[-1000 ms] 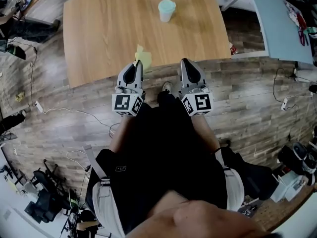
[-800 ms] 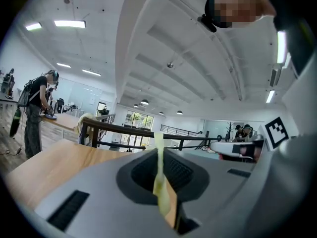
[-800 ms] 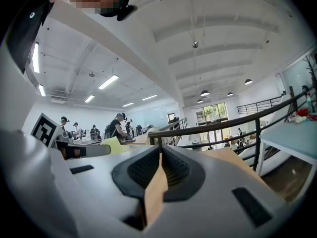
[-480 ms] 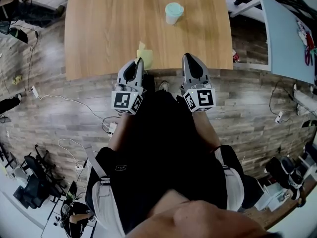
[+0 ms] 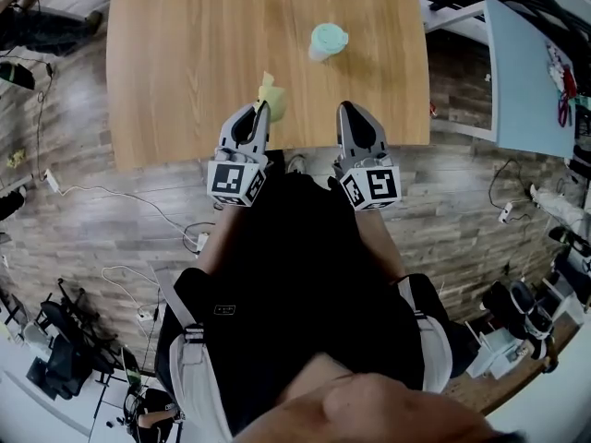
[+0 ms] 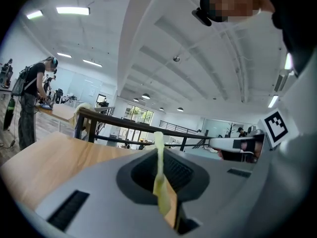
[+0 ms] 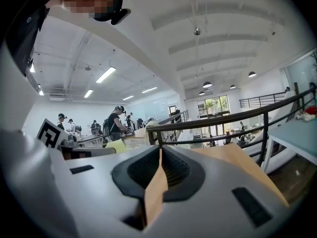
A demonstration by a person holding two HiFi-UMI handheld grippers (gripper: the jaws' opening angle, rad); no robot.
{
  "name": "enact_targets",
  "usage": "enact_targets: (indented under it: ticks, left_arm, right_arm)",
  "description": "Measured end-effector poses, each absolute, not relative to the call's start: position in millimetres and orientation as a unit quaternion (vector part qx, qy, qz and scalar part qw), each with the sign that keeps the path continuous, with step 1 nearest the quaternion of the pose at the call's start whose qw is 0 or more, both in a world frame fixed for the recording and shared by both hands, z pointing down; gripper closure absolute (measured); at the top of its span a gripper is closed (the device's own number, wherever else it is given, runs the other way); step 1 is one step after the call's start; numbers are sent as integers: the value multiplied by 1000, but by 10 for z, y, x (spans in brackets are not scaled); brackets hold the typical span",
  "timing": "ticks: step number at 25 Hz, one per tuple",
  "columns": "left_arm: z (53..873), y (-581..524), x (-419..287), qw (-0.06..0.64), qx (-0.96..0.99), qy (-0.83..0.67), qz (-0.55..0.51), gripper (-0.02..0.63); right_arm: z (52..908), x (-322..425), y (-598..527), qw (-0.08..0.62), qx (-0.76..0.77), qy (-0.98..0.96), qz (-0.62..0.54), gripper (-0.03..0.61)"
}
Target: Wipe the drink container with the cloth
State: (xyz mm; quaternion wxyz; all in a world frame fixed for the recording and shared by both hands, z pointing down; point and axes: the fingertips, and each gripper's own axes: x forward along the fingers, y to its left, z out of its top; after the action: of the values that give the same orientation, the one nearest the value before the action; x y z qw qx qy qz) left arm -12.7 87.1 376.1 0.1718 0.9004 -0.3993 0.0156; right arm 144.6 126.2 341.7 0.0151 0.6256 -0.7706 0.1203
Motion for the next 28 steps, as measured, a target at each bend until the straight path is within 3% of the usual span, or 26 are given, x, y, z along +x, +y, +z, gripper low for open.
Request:
enact_targets:
  ticks: [14,28]
  left_arm:
    - [4203,15,-82,223,913,-338,44,580]
    - [4866,-376,399,305,888,-333,80,580]
  right_arm:
    - [3795,1479,471,89,635,-753,146,541]
    - [4582,1799,-157,228,533,-788,209,541]
